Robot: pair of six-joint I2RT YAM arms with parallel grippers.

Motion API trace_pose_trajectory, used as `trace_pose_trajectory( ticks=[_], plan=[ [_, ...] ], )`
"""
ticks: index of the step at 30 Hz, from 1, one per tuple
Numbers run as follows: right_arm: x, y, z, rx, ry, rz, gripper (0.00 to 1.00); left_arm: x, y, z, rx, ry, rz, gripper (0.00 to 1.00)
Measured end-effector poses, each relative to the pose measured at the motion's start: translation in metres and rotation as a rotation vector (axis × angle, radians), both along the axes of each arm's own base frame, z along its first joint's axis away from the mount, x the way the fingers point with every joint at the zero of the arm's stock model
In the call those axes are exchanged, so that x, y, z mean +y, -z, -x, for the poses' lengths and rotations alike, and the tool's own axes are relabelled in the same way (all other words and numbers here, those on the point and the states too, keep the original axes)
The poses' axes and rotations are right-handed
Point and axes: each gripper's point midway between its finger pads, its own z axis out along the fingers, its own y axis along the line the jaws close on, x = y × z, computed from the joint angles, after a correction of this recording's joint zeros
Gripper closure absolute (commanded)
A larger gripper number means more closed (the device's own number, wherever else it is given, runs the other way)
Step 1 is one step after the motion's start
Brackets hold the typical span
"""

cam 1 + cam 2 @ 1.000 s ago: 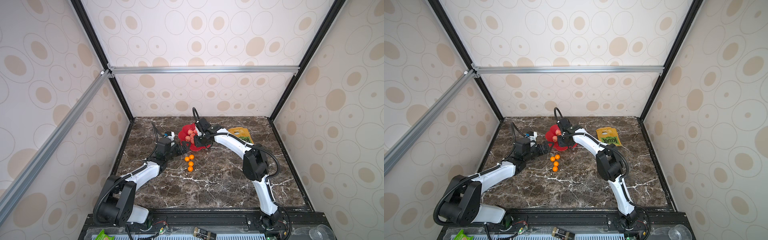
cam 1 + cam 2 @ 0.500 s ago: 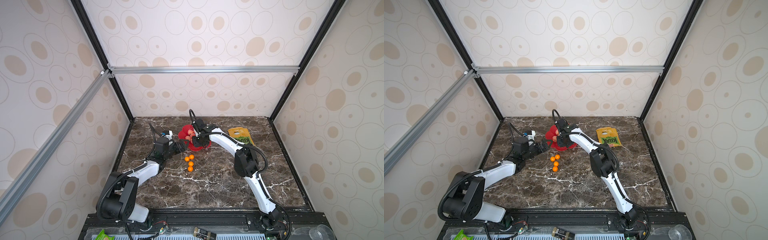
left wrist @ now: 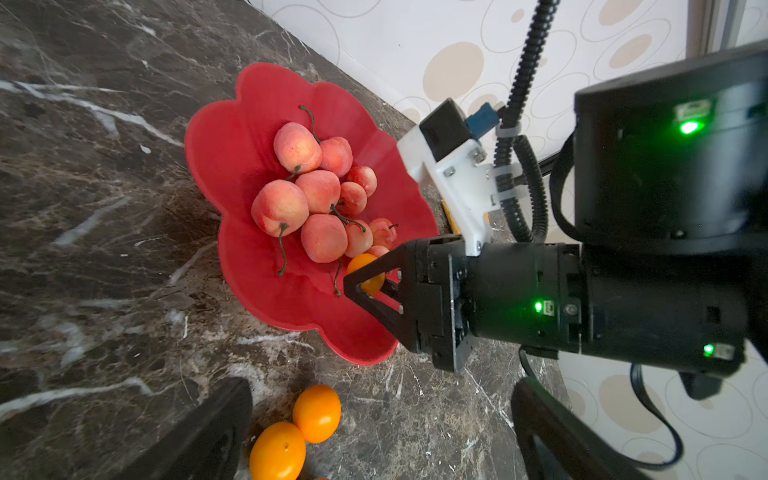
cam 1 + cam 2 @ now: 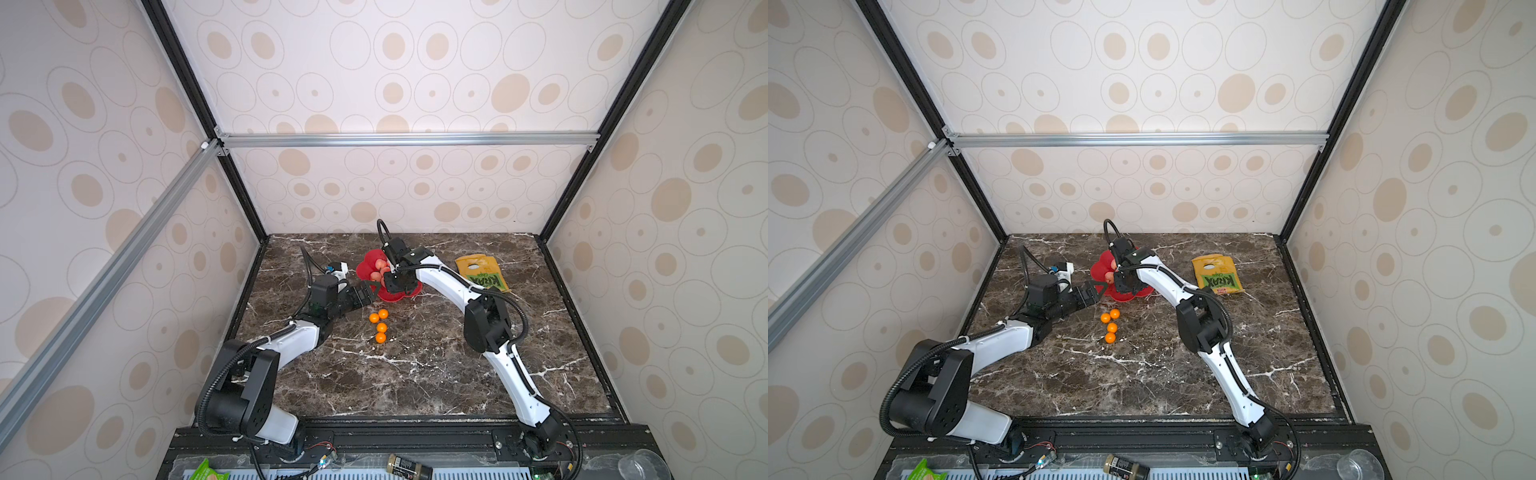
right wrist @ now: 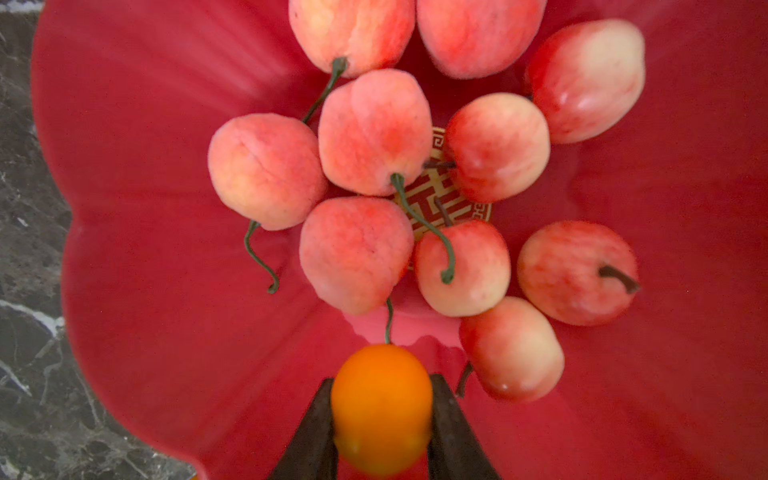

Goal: Arrange fruit in a fruit bowl
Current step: Place the fruit in the fruit bowl.

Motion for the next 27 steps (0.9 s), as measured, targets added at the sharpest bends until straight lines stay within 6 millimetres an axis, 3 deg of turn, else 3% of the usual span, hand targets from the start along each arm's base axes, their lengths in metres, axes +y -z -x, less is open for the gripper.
trace_pose_trajectory(
  ticks=[15, 27],
  plan=[
    [-0.005, 0.02, -0.003, 0.016, -0.003, 0.047, 0.7, -0.005, 0.0, 0.001, -0.008, 0.032, 0.005, 0.02],
    [-0.007, 0.016, -0.007, -0.004, -0.008, 0.061, 0.62, -0.005, 0.0, 0.001, -0.013, 0.036, 0.004, 0.02]
  ],
)
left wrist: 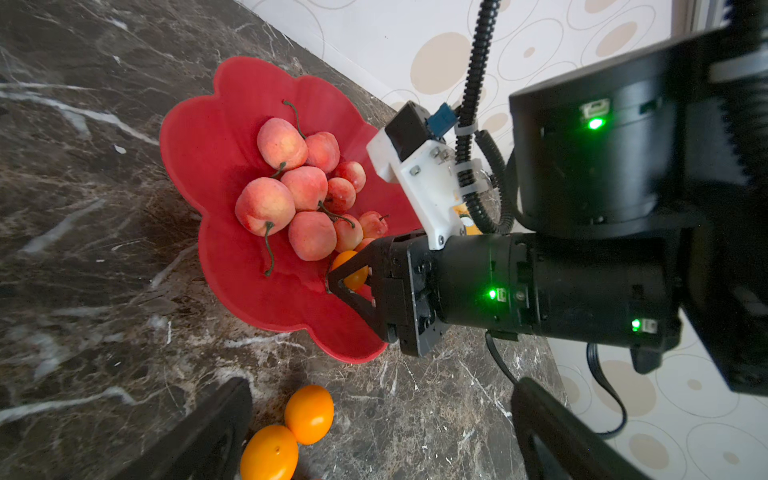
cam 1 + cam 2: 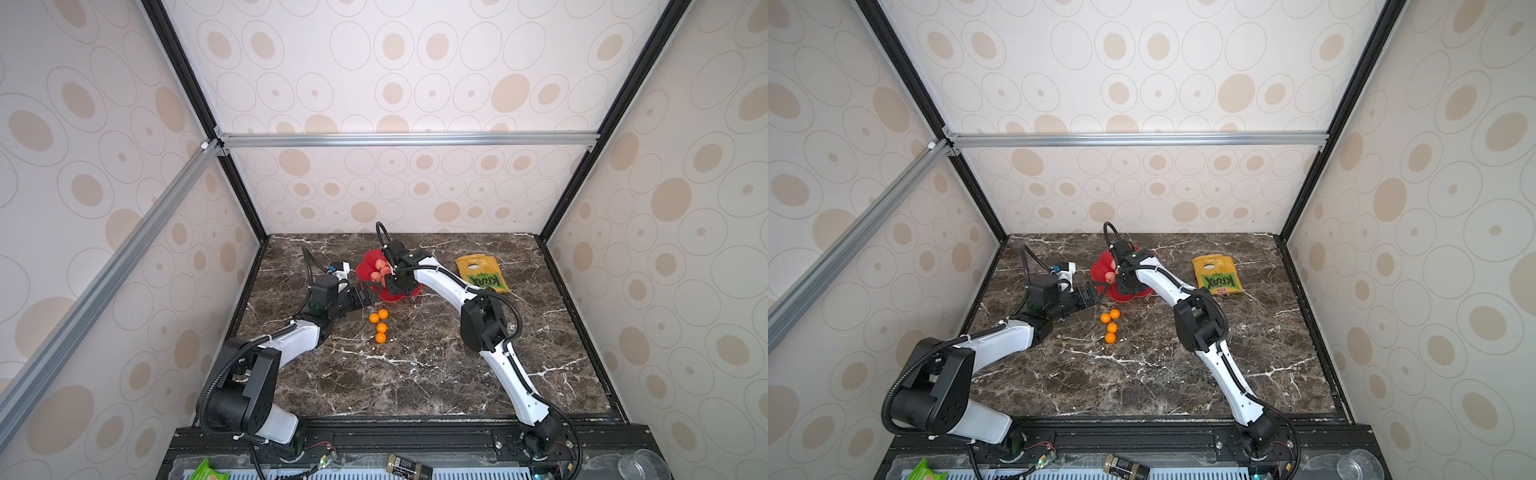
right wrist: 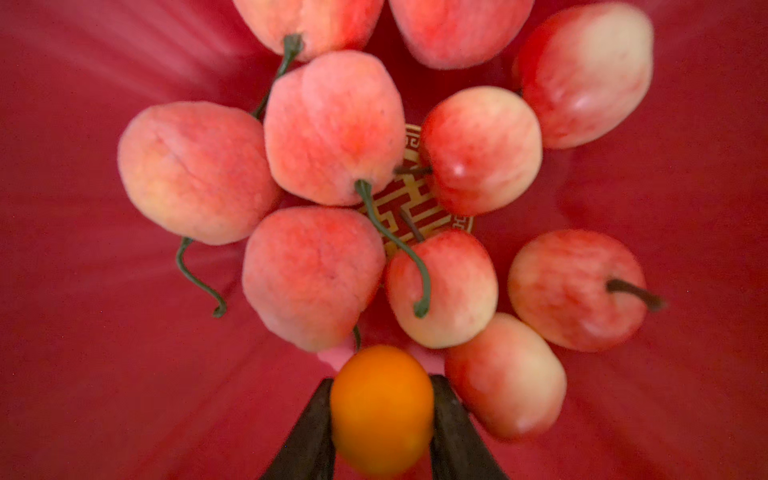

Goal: Arrange fruit in a fruit bowl
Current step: Place the fruit in the fruit bowl.

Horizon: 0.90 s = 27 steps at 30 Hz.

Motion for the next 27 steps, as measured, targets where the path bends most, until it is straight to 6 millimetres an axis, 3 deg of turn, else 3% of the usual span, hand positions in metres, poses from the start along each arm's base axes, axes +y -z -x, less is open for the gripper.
trace_pose_trajectory(
  ticks=[27],
  plan=[
    [-0.0001, -0.0022, 0.0003, -0.001, -0.004, -0.001, 0.54, 0.0023, -0.0068, 0.0039, -0.007, 0.001, -0.017, 0.02]
  ],
)
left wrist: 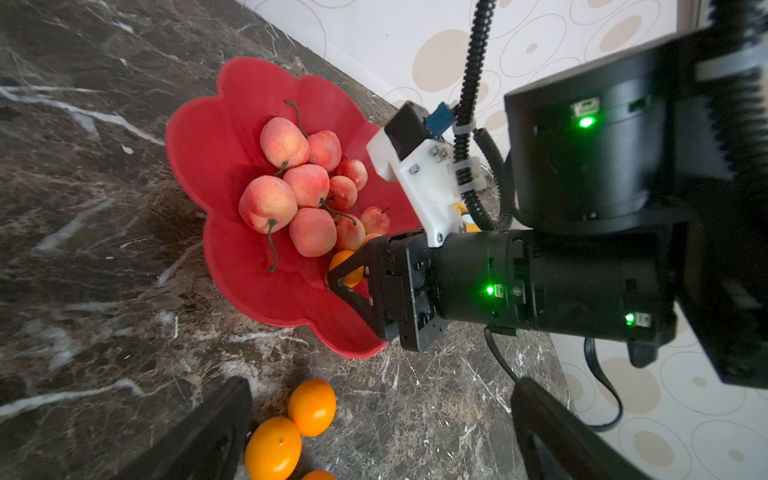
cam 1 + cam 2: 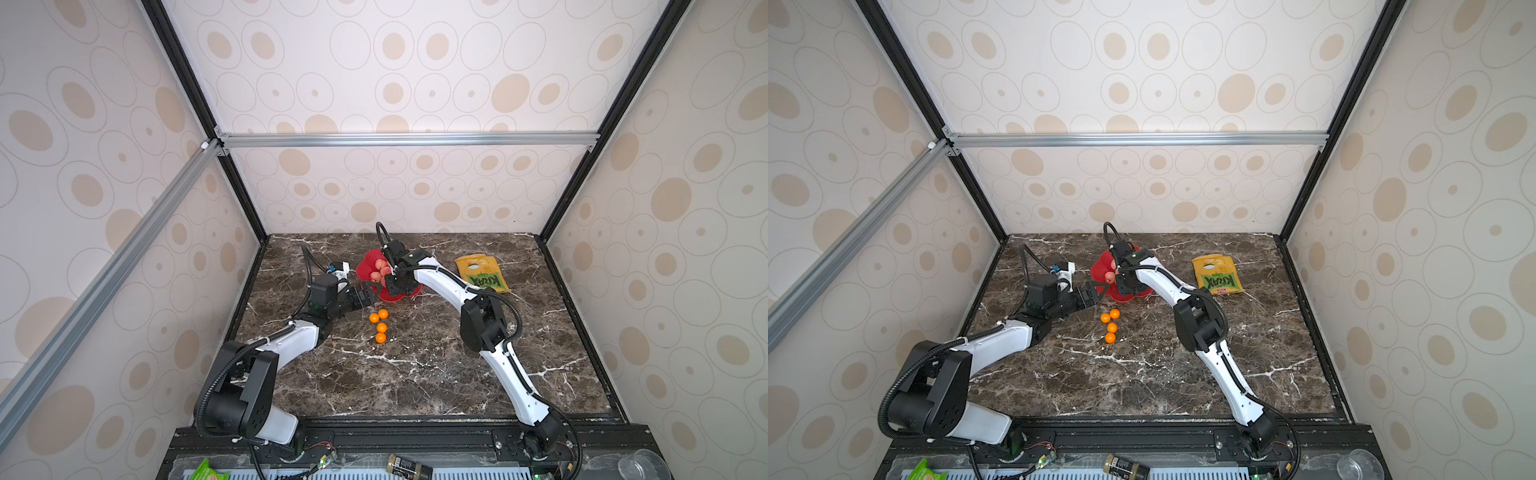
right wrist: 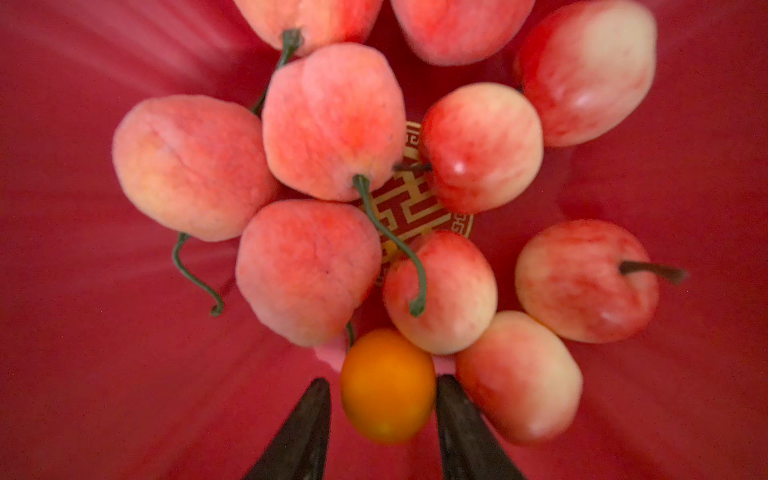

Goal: Arrange fruit in a fruit bowl
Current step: Place the fruit in the fruit bowl.

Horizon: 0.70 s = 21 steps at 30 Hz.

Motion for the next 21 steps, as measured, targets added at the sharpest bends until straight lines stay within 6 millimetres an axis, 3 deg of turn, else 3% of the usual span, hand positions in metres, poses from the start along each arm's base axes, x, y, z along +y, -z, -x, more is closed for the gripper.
trace_pose_trajectory(
  ticks=[10, 14, 21],
  plan=[
    [-0.005, -0.055, 0.016, -0.04, 0.001, -0.075, 0.52, 0.011, -0.046, 0.021, -0.098, -0.011, -0.021, 0.02],
    [-0.01, -0.066, 0.029, -0.042, 0.009, -0.104, 0.52, 0.017, -0.043, 0.034, -0.079, -0.021, -0.036, 0.02],
    [-0.022, -0.062, 0.075, -0.016, 0.018, -0.115, 0.52, 0.03, -0.033, 0.062, -0.036, -0.044, -0.068, 0.02]
  ],
)
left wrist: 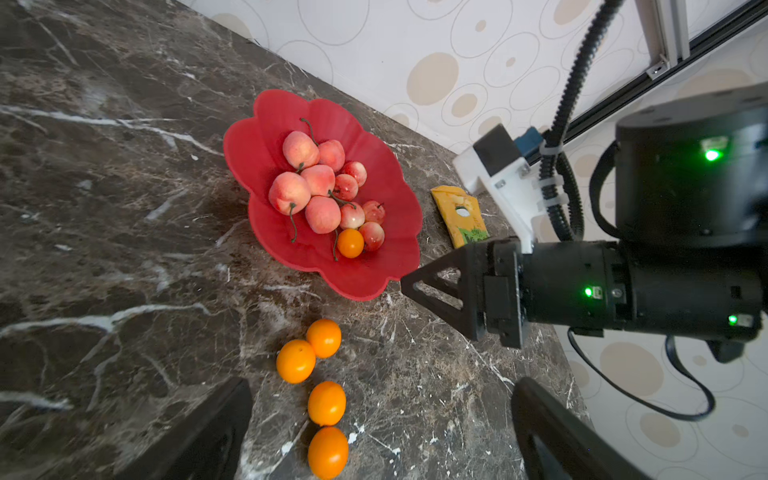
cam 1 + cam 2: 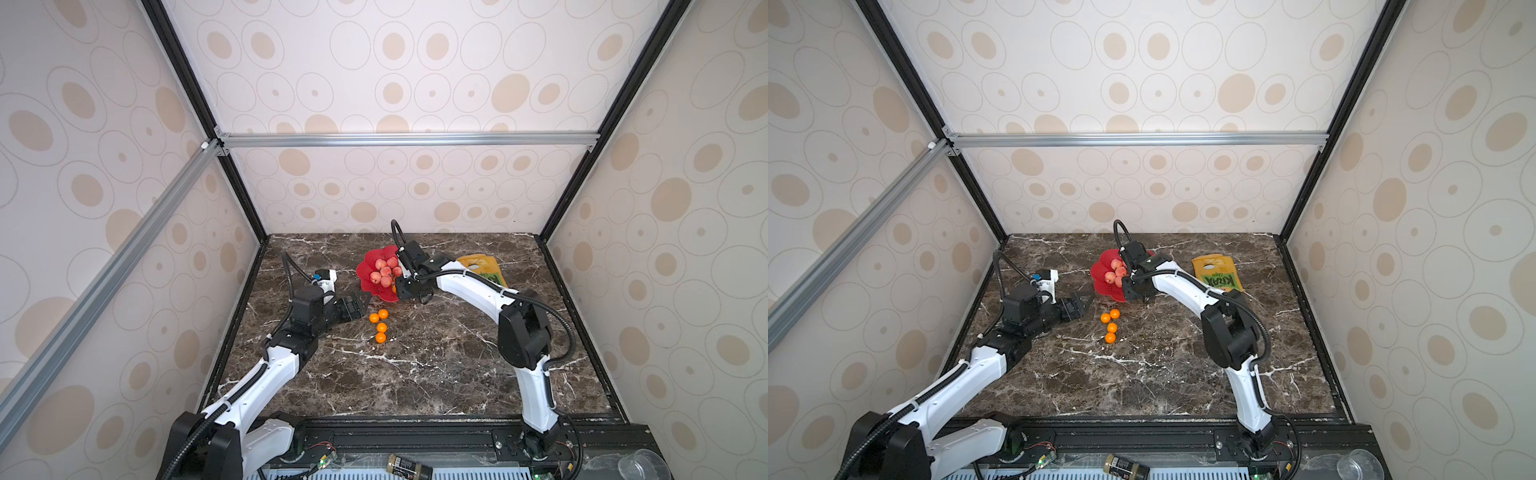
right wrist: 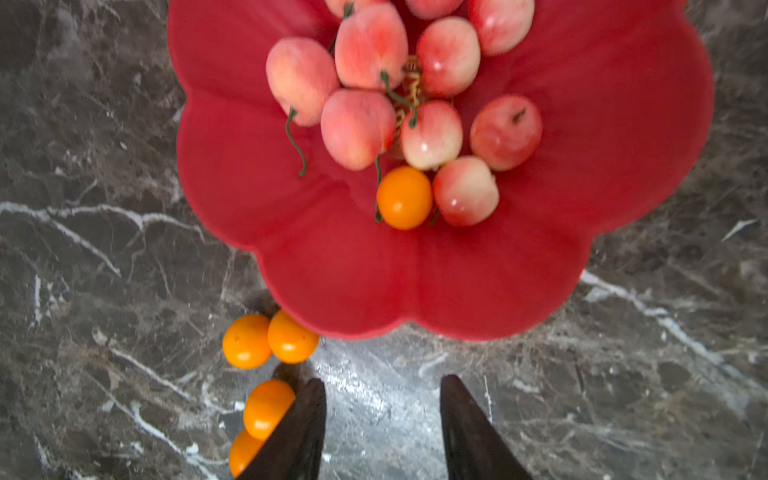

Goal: Arrange fruit in a fruit bowl
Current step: Pick up the fruit from the center of the table.

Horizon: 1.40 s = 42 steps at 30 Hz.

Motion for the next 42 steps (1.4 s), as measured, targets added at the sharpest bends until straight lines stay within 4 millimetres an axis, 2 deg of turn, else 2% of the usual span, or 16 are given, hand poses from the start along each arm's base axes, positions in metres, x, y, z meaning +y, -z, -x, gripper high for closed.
trace_pose_trajectory(
  ticks=[7, 12, 20, 25, 30, 42],
  plan=[
    [0.003, 0.005, 0.053, 0.019, -0.005, -0.03, 0.52, 0.009, 0.019, 0.027, 0.041, -0.009, -0.02, 0.02],
    [0.014, 0.01, 0.074, 0.025, -0.004, -0.061, 0.52, 0.01, 0.04, 0.044, 0.092, -0.004, -0.027, 0.02],
    [0.033, 0.016, 0.083, 0.036, 0.009, -0.103, 0.51, 0.009, 0.057, 0.061, 0.125, 0.001, -0.025, 0.02],
    [0.05, 0.031, 0.092, 0.065, -0.014, -0.105, 0.5, 0.01, 0.066, 0.066, 0.147, -0.003, -0.03, 0.02],
    [0.056, 0.045, 0.101, 0.093, -0.02, -0.088, 0.48, 0.011, 0.068, 0.067, 0.155, -0.007, -0.036, 0.02],
    [0.064, 0.053, 0.103, 0.12, -0.026, -0.095, 0.46, 0.013, 0.07, 0.066, 0.158, -0.019, -0.043, 0.02]
  ],
)
